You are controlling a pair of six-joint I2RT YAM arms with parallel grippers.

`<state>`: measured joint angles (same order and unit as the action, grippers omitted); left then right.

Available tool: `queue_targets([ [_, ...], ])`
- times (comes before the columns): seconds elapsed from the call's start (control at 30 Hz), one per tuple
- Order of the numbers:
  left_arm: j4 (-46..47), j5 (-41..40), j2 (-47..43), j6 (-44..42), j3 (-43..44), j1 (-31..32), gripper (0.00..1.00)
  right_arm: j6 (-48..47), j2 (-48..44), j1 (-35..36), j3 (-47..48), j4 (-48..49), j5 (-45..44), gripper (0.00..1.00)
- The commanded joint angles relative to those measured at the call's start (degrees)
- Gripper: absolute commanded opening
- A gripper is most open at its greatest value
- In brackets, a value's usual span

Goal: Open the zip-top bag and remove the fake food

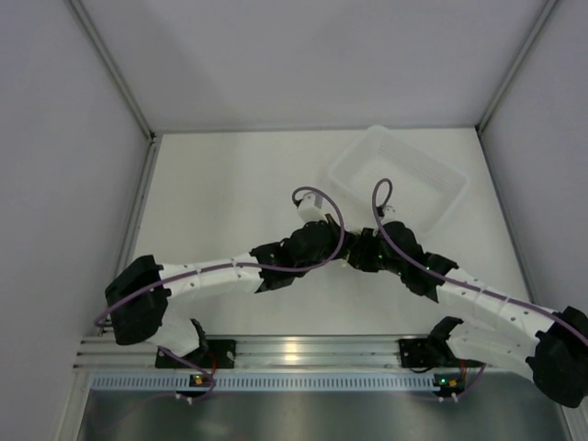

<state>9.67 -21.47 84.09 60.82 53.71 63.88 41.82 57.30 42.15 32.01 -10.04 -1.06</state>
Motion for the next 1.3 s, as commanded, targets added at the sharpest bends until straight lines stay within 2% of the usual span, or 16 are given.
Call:
queue_targets([
  [0.0,3.25,3.19,0.1,-1.93,4.47,1.07,0.0,6.42,-3.32,-1.19,-2.81,9.51,-2.35,0.2],
  [0.1,3.34,4.5,0.72,-3.95,6.66,1.07,0.0,8.71,-8.32,-2.42,-7.38,18.71,-3.15,0.21],
  [0.27,3.34,11.0,3.52,-9.21,11.14,1.07,0.0,10.56,-15.01,-2.69,-11.7,26.73,-5.88,0.21],
  [0.4,3.16,14.44,4.94,-11.68,14.31,1.07,0.0,9.42,-20.01,-2.77,-12.41,27.1,-6.5,0.27],
  [0.57,0.97,11.11,3.27,-12.56,14.31,1.07,0.0,9.06,-27.58,-2.86,-14.78,25.87,-9.13,0.34],
  [0.67,0.7,10.31,2.3,-12.13,13.7,1.07,0.0,10.12,-32.5,-2.95,-16.71,26.12,-10.8,0.34],
  [0.77,0.79,11.71,2.39,-11.16,13.79,1.07,0.0,10.65,-33.22,-3.13,-17.33,27.88,-11.07,0.36],
  [0.87,0.79,12.68,3.0,-10.63,14.84,1.25,0.0,12.31,-30.68,-2.95,-14.0,23.15,-14.13,0.39],
  [1.17,0.61,13.65,2.92,-8.35,15.28,2.83,0.0,11.36,-29.35,-3.13,-15.93,33.86,-15.99,0.46],
  [1.27,0.7,12.34,2.22,-8.43,14.15,2.83,0.0,11.35,-31.01,-3.04,-14.97,29.23,-20.19,0.44],
])
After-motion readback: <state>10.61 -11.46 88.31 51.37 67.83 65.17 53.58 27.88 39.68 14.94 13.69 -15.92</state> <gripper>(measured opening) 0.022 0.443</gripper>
